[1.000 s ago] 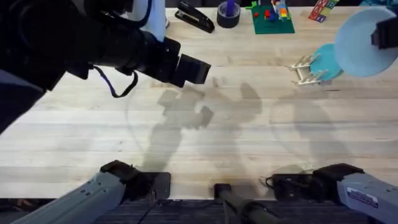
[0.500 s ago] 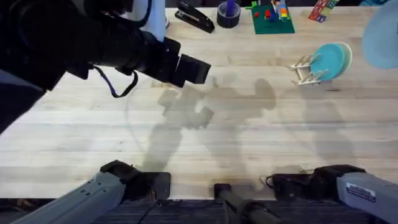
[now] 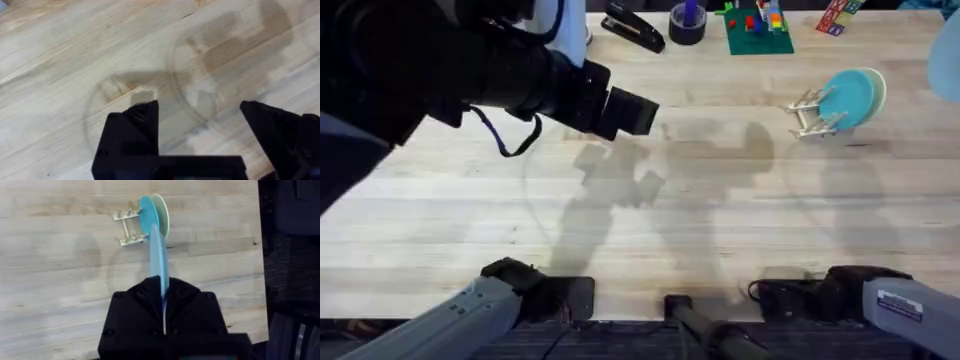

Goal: Pick up the plates from the table one by one and place each into a slot on the dish rack.

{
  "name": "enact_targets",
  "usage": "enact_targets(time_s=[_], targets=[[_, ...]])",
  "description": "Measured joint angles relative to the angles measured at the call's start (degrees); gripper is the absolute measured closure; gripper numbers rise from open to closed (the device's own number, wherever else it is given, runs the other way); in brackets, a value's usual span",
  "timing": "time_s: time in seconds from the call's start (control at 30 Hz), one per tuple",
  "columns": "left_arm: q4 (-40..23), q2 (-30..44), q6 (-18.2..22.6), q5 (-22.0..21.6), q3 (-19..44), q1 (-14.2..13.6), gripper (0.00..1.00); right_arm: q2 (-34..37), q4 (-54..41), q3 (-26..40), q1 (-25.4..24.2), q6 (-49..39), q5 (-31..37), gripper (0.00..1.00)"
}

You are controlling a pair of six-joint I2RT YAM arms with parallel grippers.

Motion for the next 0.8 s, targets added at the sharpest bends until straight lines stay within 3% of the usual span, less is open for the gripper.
enact_targets(time_s=[0.57,0.8], targets=[[-0.02,0.00,0.00,0.00,0.00,0.00,0.006,0.14,-1.42,0.04,-0.09,1.07,-1.29,0.973],[-0.06,0.00,0.00,0.00,0.00,0.00,0.006,4.54,-1.51,0.24,-0.09,0.88,-1.49,0.973]])
